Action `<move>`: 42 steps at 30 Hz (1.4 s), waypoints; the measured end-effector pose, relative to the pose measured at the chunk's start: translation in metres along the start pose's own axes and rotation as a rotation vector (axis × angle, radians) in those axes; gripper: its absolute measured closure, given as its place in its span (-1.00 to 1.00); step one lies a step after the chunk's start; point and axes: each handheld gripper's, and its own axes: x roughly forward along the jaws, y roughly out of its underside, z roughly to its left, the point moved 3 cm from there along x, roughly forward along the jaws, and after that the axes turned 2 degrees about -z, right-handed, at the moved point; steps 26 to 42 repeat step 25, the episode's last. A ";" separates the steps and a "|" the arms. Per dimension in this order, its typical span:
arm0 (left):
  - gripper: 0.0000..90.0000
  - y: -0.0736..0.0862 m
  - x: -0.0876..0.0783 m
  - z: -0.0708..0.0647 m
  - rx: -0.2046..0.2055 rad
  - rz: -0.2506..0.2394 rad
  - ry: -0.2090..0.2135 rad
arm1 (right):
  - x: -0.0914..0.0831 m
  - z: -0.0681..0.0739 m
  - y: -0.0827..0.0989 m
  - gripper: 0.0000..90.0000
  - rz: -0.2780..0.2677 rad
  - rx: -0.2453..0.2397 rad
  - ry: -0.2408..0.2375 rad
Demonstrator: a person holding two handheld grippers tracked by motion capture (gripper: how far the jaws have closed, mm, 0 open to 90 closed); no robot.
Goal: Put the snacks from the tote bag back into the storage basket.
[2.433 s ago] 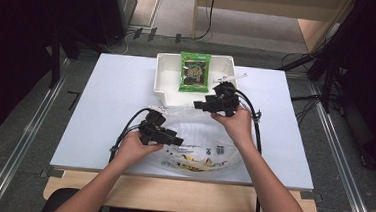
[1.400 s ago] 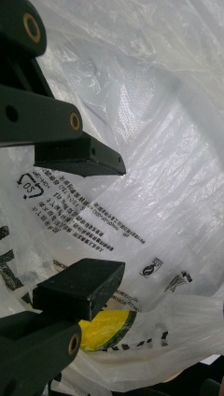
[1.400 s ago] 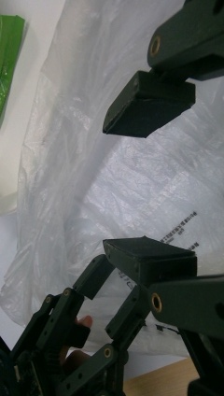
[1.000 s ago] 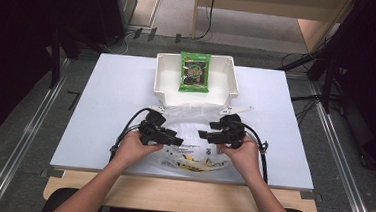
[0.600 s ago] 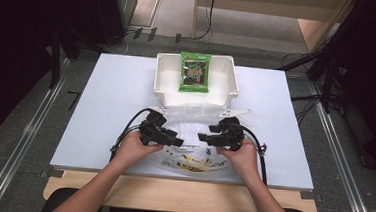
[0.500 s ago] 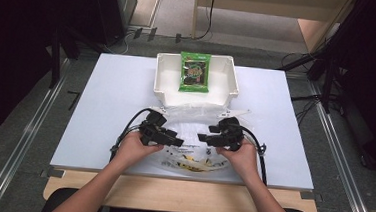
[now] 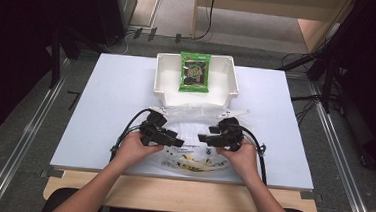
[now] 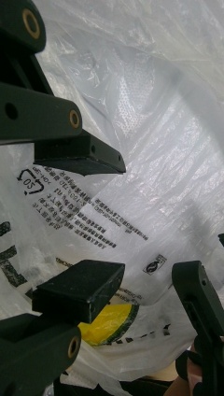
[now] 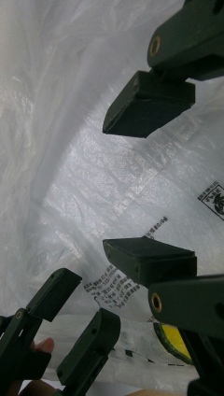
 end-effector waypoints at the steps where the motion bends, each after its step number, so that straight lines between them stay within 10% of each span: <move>1: 0.02 0.000 0.000 0.000 0.000 0.001 -0.001 | 0.000 0.000 0.000 -0.13 0.001 0.002 0.000; 42: -0.01 -0.001 -0.002 0.000 -0.003 -0.012 0.004 | 0.001 0.000 0.001 -0.15 0.011 -0.020 0.011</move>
